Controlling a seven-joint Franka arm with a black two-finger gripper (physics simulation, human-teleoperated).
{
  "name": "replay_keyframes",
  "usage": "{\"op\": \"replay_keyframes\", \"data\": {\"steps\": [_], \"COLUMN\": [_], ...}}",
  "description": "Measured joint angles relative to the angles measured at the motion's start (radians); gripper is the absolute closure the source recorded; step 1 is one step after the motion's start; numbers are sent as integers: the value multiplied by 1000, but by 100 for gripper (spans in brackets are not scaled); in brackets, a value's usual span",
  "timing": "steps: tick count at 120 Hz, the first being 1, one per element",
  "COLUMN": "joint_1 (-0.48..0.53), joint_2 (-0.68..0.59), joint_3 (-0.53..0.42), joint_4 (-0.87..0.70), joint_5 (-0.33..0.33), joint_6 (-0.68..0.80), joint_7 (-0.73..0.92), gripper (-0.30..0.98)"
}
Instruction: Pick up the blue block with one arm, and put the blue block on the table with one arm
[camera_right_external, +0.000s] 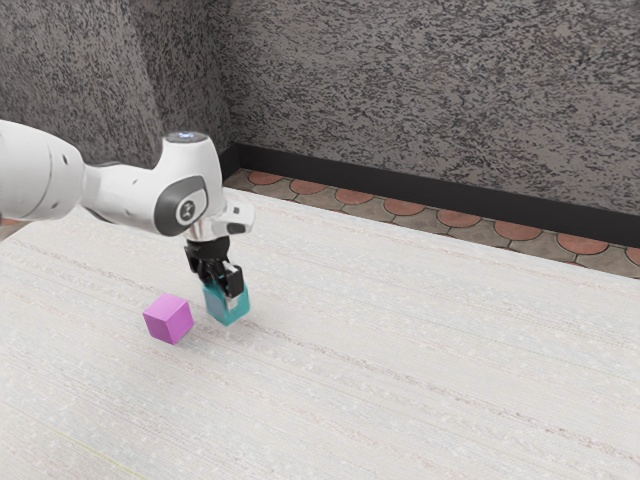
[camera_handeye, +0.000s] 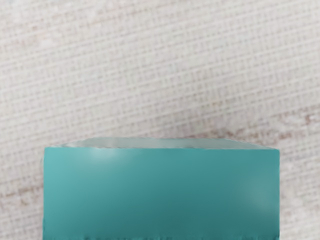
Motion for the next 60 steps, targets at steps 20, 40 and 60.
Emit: {"op": "replay_keyframes", "data": {"steps": [20,40,60], "joint_1": [-8,-8,-8], "joint_2": [-1,-115,-148], "joint_3": [1,0,-2], "joint_4": [8,5,2], "joint_5": [-11,-11,-7], "joint_6": [-4,-14,-22], "joint_7": [7,7,8], "gripper": [12,6,3]}}
